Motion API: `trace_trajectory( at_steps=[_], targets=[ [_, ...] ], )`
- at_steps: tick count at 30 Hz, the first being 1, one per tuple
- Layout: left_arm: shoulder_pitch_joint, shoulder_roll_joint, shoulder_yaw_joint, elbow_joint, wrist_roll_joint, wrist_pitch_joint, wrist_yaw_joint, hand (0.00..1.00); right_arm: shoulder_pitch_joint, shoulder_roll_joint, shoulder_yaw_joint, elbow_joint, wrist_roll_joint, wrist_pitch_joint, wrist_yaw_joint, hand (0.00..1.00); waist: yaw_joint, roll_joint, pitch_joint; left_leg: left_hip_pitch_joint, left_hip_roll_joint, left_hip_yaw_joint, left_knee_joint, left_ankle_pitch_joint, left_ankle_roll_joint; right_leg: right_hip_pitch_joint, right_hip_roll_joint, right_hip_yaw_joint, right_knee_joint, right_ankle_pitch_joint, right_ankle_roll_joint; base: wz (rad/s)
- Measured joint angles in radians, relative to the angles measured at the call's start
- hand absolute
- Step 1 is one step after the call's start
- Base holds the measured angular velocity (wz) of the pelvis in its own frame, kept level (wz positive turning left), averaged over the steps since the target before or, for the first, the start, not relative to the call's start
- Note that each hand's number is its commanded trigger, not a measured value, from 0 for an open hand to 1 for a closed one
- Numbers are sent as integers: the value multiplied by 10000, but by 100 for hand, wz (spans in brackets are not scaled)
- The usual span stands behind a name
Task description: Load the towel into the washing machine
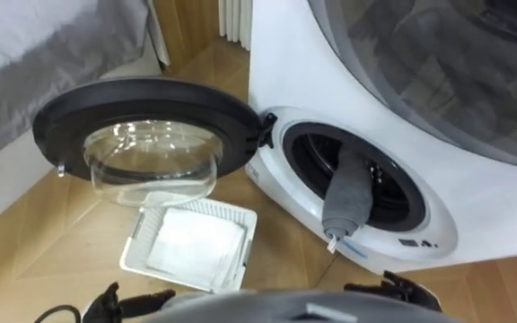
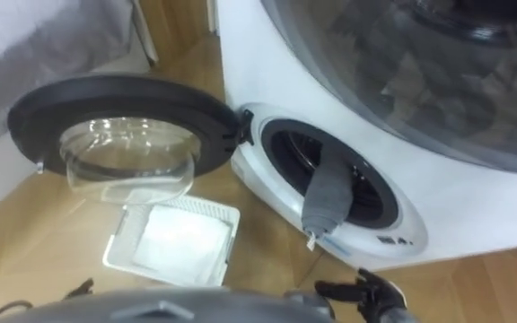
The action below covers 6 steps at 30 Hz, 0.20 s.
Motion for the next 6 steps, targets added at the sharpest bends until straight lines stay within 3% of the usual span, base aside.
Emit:
trace_trajectory(
  at_steps=[6],
  targets=[
    [-57, 0, 87, 1, 394, 376, 226, 0, -83, 10, 9, -2, -39, 299, -82, 0, 24, -8, -4, 179, -11, -17, -3, 0, 0, 138, 1, 50, -12, 0, 1, -2]
  ],
)
